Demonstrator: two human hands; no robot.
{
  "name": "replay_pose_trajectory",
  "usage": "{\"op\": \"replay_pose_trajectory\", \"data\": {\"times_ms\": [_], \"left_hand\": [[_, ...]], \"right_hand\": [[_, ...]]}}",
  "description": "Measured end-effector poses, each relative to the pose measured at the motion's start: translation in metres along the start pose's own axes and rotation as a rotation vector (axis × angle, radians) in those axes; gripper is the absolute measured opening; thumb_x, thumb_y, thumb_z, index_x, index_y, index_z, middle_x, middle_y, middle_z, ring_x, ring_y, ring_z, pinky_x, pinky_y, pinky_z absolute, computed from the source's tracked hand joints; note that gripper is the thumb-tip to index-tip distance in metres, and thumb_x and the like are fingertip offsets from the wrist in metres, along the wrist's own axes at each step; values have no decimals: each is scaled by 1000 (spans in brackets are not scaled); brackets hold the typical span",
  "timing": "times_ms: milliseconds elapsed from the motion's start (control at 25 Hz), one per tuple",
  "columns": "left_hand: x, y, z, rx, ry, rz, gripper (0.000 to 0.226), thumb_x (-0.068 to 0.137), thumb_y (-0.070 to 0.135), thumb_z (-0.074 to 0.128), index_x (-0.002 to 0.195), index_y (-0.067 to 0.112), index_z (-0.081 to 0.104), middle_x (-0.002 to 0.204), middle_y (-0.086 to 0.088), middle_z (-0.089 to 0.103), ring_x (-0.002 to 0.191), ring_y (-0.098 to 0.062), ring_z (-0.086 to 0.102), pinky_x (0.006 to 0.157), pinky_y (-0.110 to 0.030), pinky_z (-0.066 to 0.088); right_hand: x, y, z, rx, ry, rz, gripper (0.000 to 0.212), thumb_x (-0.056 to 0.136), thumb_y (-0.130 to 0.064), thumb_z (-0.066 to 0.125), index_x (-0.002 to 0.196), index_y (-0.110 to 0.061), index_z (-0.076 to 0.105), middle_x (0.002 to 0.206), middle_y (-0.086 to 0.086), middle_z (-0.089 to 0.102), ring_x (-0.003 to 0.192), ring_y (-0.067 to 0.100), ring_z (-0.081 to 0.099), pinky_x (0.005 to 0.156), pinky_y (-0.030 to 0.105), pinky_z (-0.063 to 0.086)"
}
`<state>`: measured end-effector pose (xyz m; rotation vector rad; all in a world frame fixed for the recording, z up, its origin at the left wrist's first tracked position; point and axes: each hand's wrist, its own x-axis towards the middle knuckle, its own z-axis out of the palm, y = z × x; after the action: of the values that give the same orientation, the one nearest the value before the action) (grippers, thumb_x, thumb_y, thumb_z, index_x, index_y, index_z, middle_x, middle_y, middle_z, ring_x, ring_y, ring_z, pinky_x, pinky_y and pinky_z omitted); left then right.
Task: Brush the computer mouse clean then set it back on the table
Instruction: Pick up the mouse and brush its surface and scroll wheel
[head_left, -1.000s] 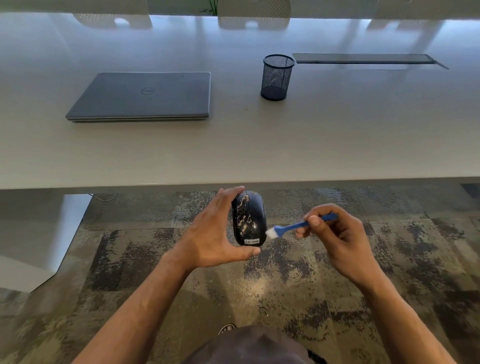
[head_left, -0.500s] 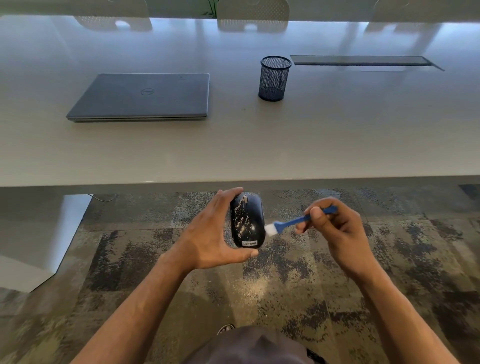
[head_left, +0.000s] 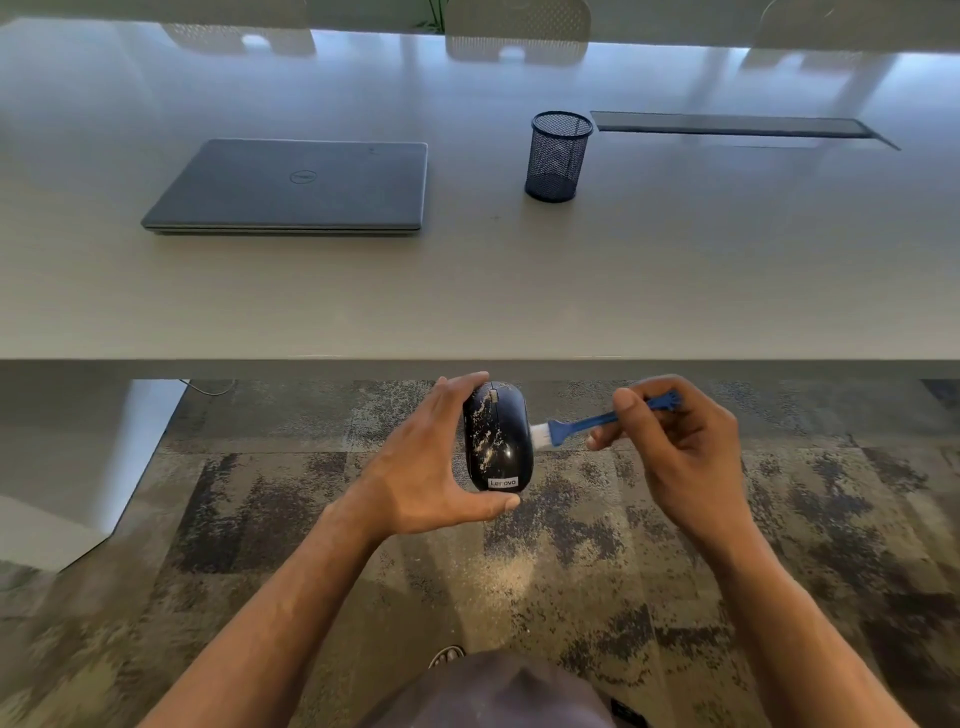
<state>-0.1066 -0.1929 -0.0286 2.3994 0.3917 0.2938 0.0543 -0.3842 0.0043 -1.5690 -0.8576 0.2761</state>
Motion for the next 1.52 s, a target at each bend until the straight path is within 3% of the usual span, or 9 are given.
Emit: {"op": "replay_pose_trajectory", "data": {"times_ms": [280,400,520,680,760,880,1120,1280,1520], "left_hand": [[5,-5,1,15,17,-1,115,58,72,77,149,34,17,140,6,40,116,-3,41,92,-12,22],[7,-7,-1,20,20,-7,116,58,72,78,149,34,16,142,4,41,116,-4,39,95,-18,24],[10,-5,-1,20,17,12,115,58,70,79,148,34,17,140,6,41,112,5,36,91,-9,19],[10,-5,0,27,15,27,114,59,69,79,148,33,17,142,5,40,117,6,32,99,-17,24],[10,-8,-1,34,16,17,115,59,71,78,149,33,17,145,2,39,122,-1,33,106,-30,23],[12,-10,-1,30,17,7,115,59,73,76,149,33,17,145,2,40,120,0,34,105,-27,23],[16,-10,-1,19,4,2,115,59,72,77,149,33,16,145,3,41,126,-13,41,107,-39,32],[14,-11,-1,30,-1,-6,115,59,73,76,149,33,16,146,2,40,126,-14,43,106,-39,31],[14,-13,1,36,-7,-37,116,58,74,76,149,36,14,149,2,38,136,-24,41,111,-52,35]], "right_hand": [[1,-2,16,-167,-36,-46,32,91,-45,58,93,-14,66,71,-5,76,41,-7,55,41,4,34],[6,-3,7,-144,29,-14,28,88,-50,59,90,-24,66,72,-7,77,51,-5,65,47,8,44],[12,-8,18,-132,-7,-34,19,89,-50,59,91,-32,64,80,-9,78,66,8,75,60,29,61],[15,-7,23,-212,-19,-30,22,89,-54,56,92,-33,62,81,-14,77,63,2,72,56,24,59],[16,-5,13,-212,23,8,22,87,-56,55,90,-36,62,81,-18,77,64,8,74,60,35,62],[18,-3,9,-146,53,6,18,88,-53,59,88,-35,63,78,-13,78,68,19,76,66,48,62],[14,2,19,-152,-14,-31,22,90,-52,58,91,-31,64,81,-13,78,64,2,73,54,12,50],[18,5,7,-103,55,-8,17,89,-50,60,89,-34,64,79,-11,78,70,7,76,66,19,59],[6,7,23,-93,-31,-24,16,91,-47,59,92,-32,64,80,-8,78,65,18,75,56,35,59]]}}
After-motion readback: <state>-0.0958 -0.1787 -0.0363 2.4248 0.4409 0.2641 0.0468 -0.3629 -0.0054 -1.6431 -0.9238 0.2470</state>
